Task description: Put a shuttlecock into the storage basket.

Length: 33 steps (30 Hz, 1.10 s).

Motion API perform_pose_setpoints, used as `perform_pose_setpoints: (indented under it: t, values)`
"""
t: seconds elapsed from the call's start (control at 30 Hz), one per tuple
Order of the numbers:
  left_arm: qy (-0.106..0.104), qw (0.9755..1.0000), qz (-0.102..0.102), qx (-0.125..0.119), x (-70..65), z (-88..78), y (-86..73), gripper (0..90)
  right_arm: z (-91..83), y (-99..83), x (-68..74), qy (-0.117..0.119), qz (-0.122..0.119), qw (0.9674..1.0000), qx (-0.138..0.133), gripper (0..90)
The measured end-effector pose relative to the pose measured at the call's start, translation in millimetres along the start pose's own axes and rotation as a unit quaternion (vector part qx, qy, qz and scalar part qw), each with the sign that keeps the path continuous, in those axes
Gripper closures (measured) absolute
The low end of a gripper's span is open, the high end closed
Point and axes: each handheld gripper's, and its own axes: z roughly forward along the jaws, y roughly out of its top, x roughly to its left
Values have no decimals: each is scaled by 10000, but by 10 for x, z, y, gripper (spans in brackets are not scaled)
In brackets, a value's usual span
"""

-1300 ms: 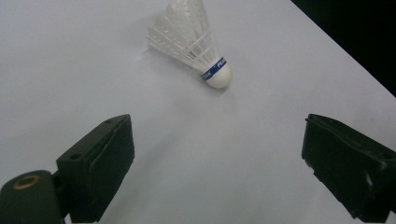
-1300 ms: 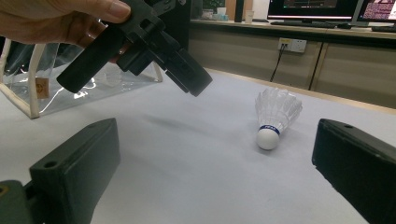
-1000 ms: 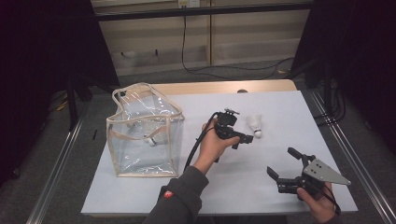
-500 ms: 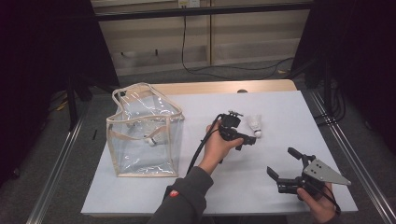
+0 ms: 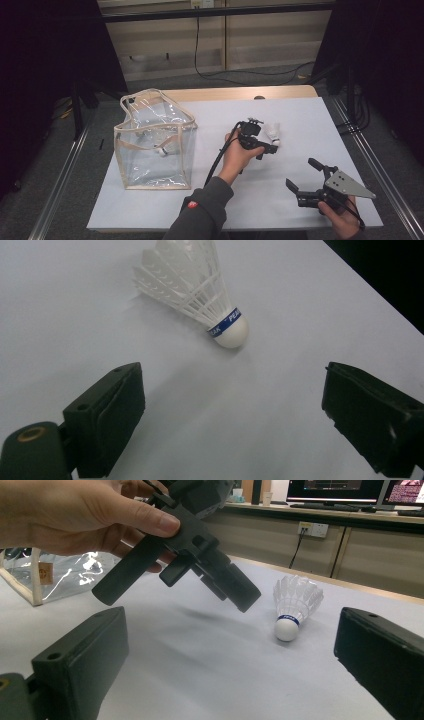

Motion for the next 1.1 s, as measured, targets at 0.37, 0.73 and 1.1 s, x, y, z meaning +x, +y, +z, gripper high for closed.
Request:
perform_pose_setpoints:
  t: [0.37, 0.73, 1.1]
  values:
    - [22, 9999, -66, -82, -27, 51, 43, 103, -1, 1, -2, 2, 8, 10000, -11, 10]
    - [15, 10000, -67, -72, -22, 103, 63, 103, 4, 1, 6, 1, 7, 10000, -15, 10]
    - [83, 9997, -167, -144, -1, 187, 89, 117, 1, 0, -3, 4, 4, 10000, -7, 10]
